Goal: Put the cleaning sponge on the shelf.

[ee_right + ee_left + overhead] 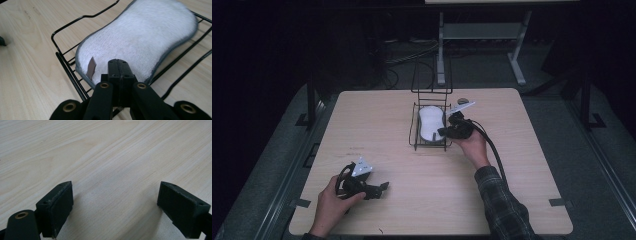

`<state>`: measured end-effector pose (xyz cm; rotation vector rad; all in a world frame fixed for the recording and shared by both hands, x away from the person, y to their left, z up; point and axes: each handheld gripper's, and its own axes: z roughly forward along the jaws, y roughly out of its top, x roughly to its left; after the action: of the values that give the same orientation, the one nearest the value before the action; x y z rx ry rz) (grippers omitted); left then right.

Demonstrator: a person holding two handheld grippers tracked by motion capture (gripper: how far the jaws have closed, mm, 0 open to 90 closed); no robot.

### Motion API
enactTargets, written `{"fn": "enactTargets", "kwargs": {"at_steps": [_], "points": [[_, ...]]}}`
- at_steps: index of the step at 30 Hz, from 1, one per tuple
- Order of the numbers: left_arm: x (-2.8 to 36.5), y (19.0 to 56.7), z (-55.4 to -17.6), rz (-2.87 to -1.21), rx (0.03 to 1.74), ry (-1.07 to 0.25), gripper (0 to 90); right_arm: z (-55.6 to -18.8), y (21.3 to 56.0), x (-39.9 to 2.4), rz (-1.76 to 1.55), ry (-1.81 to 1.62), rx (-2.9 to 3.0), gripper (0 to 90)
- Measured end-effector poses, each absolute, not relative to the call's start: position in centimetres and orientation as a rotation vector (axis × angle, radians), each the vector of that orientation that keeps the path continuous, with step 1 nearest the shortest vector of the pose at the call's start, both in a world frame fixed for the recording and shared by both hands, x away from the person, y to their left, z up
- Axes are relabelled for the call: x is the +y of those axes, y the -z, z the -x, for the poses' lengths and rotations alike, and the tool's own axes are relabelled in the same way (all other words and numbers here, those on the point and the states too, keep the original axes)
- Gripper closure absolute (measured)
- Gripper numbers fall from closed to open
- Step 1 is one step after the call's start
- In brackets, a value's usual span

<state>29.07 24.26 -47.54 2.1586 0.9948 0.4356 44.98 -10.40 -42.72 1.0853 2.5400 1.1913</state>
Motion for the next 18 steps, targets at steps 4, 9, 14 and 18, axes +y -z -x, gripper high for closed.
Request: {"fn": "enactTargets", "kwargs": {"at_steps": [4,9,14,18], "points": [[24.3,47.5,-29.1,-2.161,0.994,-0.437,12.6,-45.0,42.7,-10.3,-1.085,-1.198,2.539,89.7],[24.3,47.5,-29.1,-2.161,0.995,-0.437,12.6,-44.7,42.0,-11.1,-1.092,-1.212,2.521,89.7],[24.3,47.5,-29.1,-2.158,0.995,-0.435,12.6,-44.1,40.9,-12.3,-1.072,-1.228,2.500,89.8],[24.3,47.5,-29.1,-2.158,0.995,-0.435,12.6,-43.2,40.5,-13.4,-1.073,-1.219,2.488,89.7]]}}
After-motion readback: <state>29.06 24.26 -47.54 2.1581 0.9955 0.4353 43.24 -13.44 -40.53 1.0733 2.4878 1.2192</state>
